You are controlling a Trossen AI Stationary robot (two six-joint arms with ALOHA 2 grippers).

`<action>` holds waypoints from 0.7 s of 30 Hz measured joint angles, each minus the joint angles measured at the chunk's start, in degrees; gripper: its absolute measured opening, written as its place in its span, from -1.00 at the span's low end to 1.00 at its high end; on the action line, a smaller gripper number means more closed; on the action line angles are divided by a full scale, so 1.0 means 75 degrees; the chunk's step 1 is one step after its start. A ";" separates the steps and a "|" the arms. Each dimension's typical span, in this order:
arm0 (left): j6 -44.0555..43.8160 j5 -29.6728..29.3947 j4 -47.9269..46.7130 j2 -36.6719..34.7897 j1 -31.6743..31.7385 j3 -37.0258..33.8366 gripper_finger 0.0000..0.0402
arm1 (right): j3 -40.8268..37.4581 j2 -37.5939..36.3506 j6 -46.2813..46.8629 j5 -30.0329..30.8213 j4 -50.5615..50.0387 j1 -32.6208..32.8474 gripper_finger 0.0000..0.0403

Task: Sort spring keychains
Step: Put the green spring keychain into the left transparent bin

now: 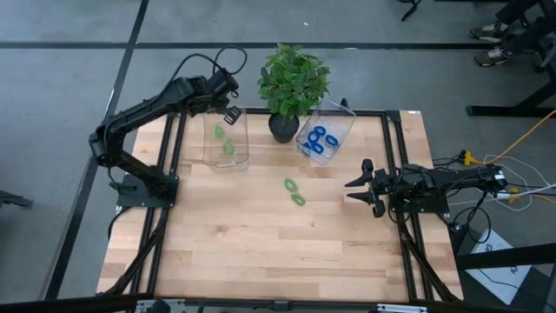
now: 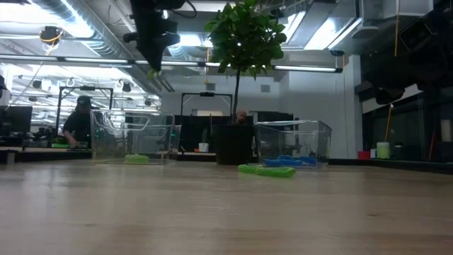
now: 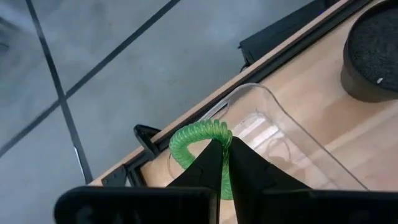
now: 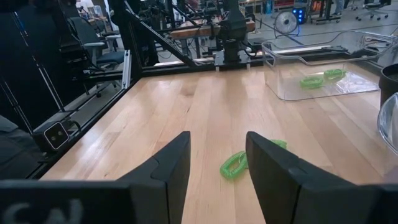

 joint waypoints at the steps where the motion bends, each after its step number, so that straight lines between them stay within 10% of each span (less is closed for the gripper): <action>1: 0.0002 0.0047 0.0000 0.0000 0.0047 0.0000 -0.94 | 0.0000 -0.0003 0.0000 0.0000 0.0001 0.0000 -0.24; 21: -0.0236 0.0851 0.0003 0.0442 0.0436 0.0003 -0.93 | 0.0000 -0.0003 0.0000 0.0000 0.0003 0.0000 -0.24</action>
